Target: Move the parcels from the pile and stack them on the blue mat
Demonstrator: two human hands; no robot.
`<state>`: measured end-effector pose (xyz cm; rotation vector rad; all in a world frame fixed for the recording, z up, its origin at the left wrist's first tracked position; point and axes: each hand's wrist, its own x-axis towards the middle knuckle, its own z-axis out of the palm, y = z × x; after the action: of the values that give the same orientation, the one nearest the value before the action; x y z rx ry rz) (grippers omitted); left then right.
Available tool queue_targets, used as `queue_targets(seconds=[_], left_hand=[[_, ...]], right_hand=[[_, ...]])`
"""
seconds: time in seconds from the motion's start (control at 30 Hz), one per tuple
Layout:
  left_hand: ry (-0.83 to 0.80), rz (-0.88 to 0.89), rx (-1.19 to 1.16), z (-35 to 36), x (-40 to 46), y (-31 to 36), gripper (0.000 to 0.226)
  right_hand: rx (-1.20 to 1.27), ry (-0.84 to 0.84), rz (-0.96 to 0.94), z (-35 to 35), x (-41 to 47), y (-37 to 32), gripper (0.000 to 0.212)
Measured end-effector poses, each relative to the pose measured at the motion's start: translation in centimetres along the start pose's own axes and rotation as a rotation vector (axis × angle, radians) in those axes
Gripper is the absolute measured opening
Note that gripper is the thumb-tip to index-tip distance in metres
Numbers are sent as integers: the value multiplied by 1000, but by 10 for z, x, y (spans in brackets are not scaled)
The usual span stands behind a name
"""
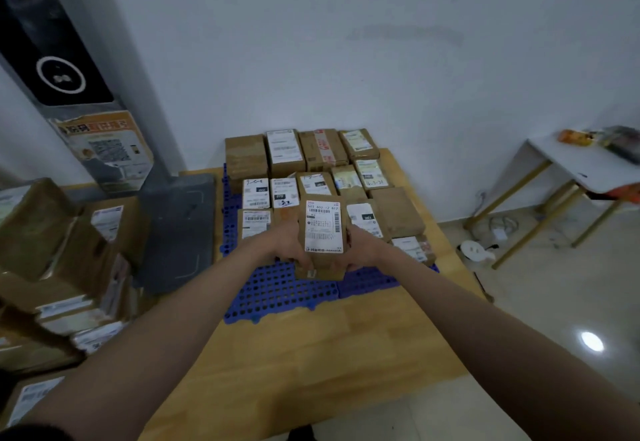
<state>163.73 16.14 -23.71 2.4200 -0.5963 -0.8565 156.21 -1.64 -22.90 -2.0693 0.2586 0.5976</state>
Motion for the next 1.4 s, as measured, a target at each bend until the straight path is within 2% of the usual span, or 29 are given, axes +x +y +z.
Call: queue_targets(seconds=[0.07, 0.17, 0.23, 0.4, 0.47, 0.57, 0.73, 0.87, 0.93, 1.1, 1.4], left_hand=[[-8, 54, 13, -12, 16, 11, 91], [10, 81, 19, -29, 40, 26, 92], [19, 67, 40, -38, 57, 34, 95], [51, 140, 86, -58, 92, 61, 90], [49, 162, 56, -64, 108, 71, 81], [47, 131, 40, -72, 134, 84, 75], [96, 95, -46, -80, 181, 104, 86], [151, 37, -60, -83, 225, 116, 87], [177, 49, -54, -84, 246, 121, 81], [209, 6, -69, -92, 298, 123, 71], [254, -30, -92, -115, 386, 114, 64]], right_hand=[[-50, 34, -8, -16, 5, -9, 58], [-160, 130, -70, -42, 12, -16, 49], [-217, 145, -42, -60, 19, -20, 46], [-185, 124, -2, -102, 45, -24, 55], [-140, 137, 12, -118, 58, -21, 67], [-81, 124, 13, -147, 81, -15, 74], [-49, 108, 50, -195, 125, -6, 78], [-78, 101, 63, -231, 164, 7, 47], [-67, 94, 55, -246, 184, 13, 43], [-98, 81, 42, -279, 231, 18, 65], [-136, 74, 6, -316, 317, 16, 58]])
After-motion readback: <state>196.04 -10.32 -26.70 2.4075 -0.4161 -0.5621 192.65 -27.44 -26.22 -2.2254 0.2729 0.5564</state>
